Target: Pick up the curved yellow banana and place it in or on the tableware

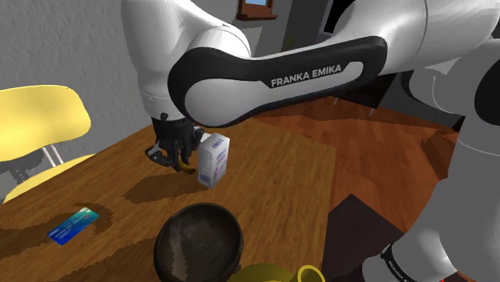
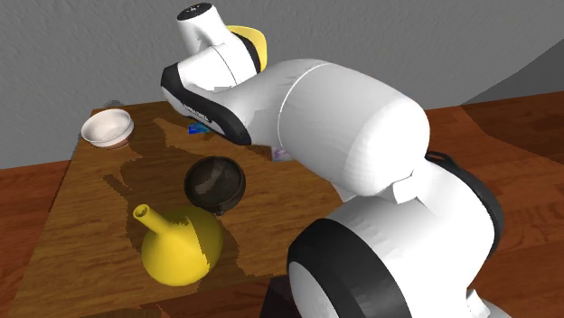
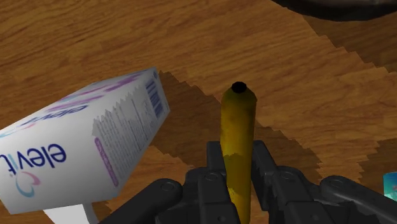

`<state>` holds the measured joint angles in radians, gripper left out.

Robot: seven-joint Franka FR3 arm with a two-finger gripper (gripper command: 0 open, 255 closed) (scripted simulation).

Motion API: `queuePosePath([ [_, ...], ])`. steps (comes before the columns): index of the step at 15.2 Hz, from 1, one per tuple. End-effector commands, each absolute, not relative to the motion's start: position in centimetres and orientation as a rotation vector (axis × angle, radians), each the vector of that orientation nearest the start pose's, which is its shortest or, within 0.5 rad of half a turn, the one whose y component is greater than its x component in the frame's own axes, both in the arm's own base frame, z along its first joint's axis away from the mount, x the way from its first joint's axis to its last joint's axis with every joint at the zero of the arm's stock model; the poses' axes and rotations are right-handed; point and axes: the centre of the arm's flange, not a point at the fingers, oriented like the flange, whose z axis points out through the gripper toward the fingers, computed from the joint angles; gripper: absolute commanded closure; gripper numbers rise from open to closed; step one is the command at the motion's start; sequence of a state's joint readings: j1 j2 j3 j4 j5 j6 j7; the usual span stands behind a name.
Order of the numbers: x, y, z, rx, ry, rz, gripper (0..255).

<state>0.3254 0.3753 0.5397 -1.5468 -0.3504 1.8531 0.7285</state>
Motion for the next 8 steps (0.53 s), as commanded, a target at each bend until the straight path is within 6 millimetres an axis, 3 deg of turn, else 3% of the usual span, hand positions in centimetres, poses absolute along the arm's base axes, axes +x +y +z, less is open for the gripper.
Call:
queuePosePath([
  [1, 48.0, 45.2, 46.9, -3.231, -0.337, -0.155, 255],
  [8, 48.0, 45.2, 50.2, -3.231, -0.337, -0.155, 255],
])
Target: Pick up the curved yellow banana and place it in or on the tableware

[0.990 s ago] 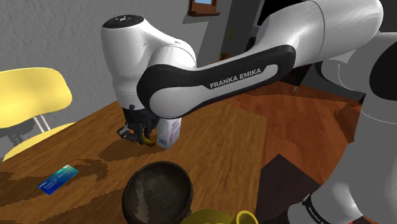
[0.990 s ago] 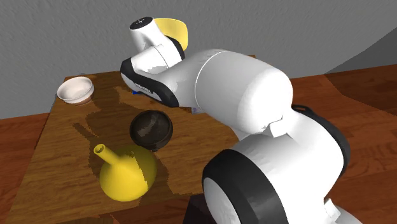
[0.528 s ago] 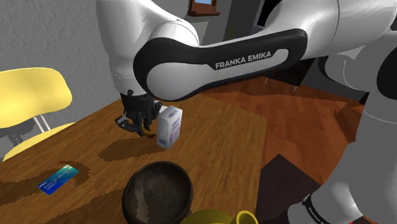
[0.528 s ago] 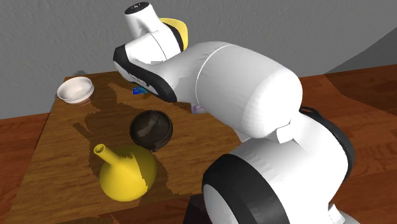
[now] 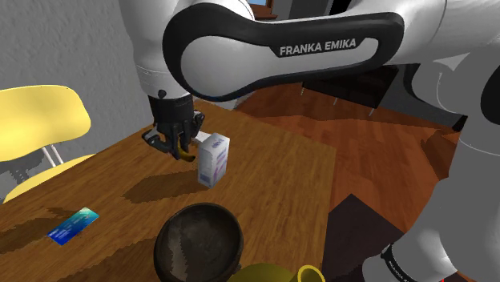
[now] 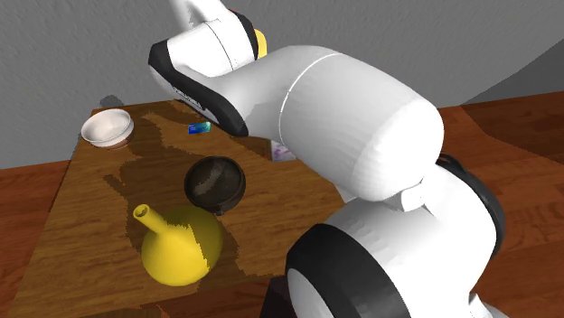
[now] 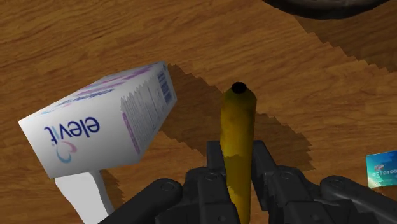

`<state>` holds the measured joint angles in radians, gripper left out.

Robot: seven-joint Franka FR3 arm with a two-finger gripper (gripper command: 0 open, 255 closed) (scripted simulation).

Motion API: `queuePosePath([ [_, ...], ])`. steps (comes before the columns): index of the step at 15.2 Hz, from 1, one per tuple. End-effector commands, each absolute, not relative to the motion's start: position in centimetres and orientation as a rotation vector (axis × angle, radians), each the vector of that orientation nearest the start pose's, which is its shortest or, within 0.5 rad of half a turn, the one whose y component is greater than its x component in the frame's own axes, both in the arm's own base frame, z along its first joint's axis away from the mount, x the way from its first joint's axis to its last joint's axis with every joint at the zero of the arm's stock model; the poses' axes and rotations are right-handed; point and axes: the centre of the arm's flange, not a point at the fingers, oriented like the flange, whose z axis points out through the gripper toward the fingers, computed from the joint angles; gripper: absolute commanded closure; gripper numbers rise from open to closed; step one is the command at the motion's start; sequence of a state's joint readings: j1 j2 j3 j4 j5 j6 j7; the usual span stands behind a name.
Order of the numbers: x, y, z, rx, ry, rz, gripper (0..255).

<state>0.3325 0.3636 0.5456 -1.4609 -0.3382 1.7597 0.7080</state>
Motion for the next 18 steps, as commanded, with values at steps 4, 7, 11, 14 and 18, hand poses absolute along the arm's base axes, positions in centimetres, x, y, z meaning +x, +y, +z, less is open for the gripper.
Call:
queuePosePath([
  [4, 42.8, 46.2, 50.1, -3.231, -0.337, -0.155, 255],
  [7, 38.9, 47.0, 50.0, -3.231, -0.337, -0.155, 255],
  [11, 33.7, 48.0, 49.9, -3.231, -0.337, -0.155, 255],
  [14, 30.8, 48.6, 49.3, -3.231, -0.337, -0.155, 255],
  [18, 30.8, 48.6, 47.2, -3.231, -0.337, -0.155, 255],
])
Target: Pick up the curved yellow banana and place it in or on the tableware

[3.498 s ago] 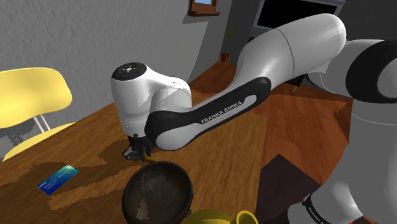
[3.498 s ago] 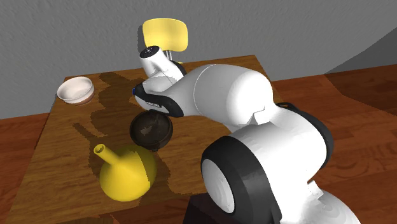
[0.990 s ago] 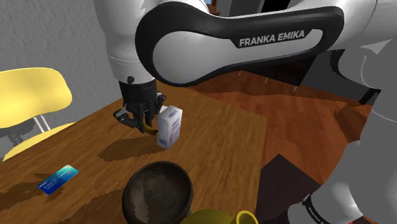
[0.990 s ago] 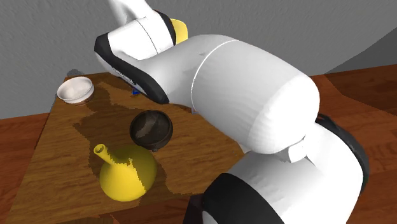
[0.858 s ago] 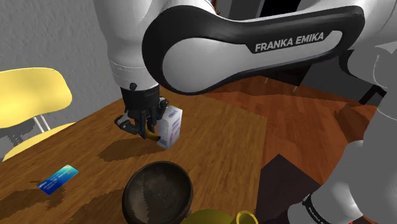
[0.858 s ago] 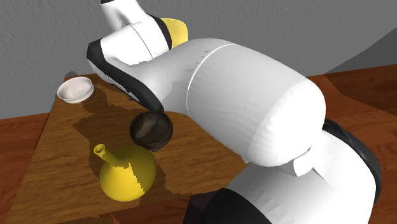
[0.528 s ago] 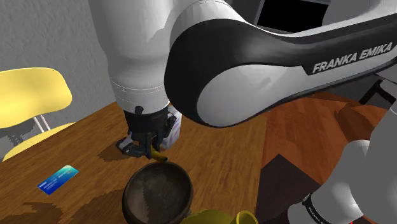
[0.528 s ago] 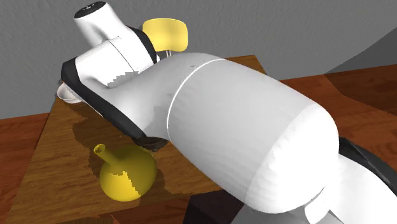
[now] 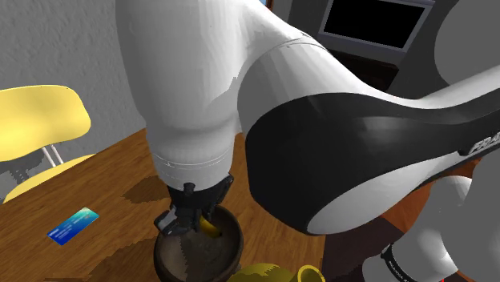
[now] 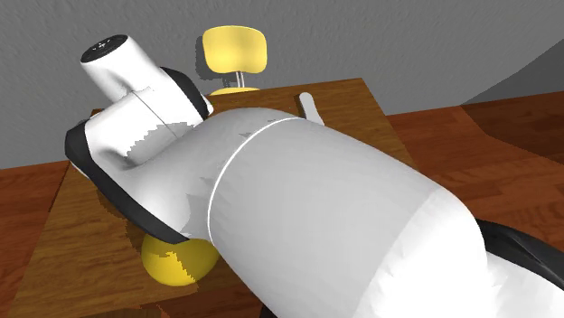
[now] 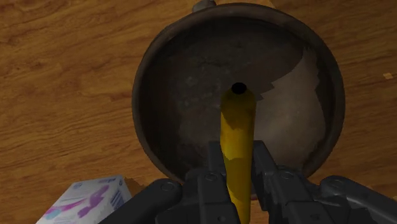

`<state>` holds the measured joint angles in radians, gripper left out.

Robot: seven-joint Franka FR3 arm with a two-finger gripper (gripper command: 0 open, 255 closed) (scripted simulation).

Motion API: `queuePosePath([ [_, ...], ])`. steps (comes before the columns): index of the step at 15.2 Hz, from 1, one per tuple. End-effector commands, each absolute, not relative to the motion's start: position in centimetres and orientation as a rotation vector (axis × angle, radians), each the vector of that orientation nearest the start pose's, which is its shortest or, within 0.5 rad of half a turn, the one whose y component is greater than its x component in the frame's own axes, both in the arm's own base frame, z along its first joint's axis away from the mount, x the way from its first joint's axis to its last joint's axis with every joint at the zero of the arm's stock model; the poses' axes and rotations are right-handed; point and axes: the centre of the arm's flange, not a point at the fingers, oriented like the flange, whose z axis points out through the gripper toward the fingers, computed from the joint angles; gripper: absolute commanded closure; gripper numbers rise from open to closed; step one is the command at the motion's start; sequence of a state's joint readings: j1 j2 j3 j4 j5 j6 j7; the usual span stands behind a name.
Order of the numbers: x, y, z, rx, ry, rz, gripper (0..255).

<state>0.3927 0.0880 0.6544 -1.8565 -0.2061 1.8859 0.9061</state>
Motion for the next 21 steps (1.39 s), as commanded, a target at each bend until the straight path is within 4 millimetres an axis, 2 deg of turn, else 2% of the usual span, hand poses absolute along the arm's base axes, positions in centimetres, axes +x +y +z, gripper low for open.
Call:
queuePosePath([
  [1, 30.8, 48.6, 46.6, -3.231, -0.337, -0.155, 255],
  [7, 30.8, 48.6, 43.2, -3.231, -0.337, -0.155, 255],
  [15, 30.8, 48.6, 43.2, -3.231, -0.337, -0.155, 255],
  [16, 30.8, 48.6, 43.2, -3.231, -0.337, -0.155, 0],
  [21, 30.8, 48.6, 43.2, -3.231, -0.337, -0.155, 0],
])
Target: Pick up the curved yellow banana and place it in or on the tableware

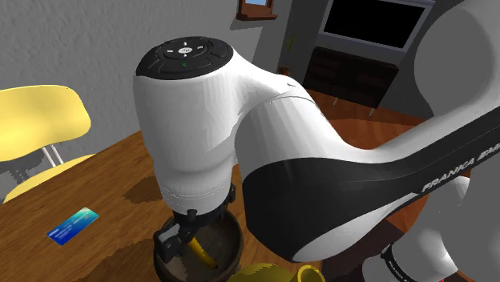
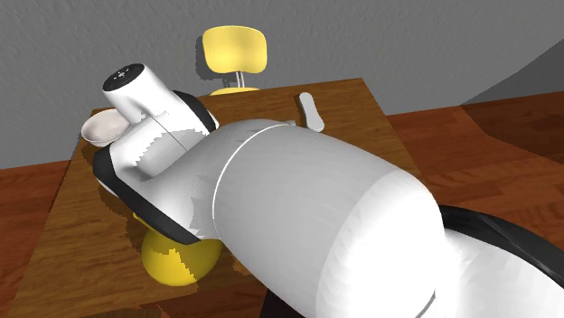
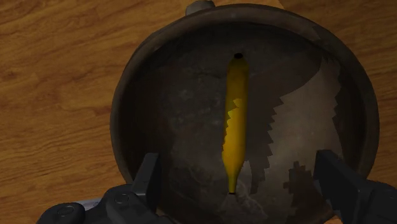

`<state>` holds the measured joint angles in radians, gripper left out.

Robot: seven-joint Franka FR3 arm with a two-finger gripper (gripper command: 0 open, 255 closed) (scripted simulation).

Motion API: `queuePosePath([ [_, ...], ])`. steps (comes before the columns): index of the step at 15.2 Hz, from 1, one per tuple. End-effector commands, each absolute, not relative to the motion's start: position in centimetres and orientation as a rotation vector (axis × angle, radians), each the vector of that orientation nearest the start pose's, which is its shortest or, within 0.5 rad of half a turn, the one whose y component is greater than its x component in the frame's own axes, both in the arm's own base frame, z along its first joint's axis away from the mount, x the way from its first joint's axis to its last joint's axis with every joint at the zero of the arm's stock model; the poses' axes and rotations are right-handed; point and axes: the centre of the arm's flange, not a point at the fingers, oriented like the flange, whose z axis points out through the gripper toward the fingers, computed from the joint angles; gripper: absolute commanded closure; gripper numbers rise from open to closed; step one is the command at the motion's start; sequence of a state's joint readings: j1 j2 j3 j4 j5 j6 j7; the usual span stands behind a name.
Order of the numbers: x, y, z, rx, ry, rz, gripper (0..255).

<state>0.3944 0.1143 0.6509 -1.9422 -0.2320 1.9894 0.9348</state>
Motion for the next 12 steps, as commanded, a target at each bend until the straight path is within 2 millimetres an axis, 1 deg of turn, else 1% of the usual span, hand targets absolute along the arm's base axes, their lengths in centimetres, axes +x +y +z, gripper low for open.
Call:
queuePosePath([
  [1, 30.7, 48.7, 44.5, -3.231, -0.337, -0.155, 0],
  [4, 30.3, 49.1, 48.2, -3.231, -0.337, -0.155, 0],
  [12, 30.3, 49.1, 48.2, -3.231, -0.337, -0.155, 0],
])
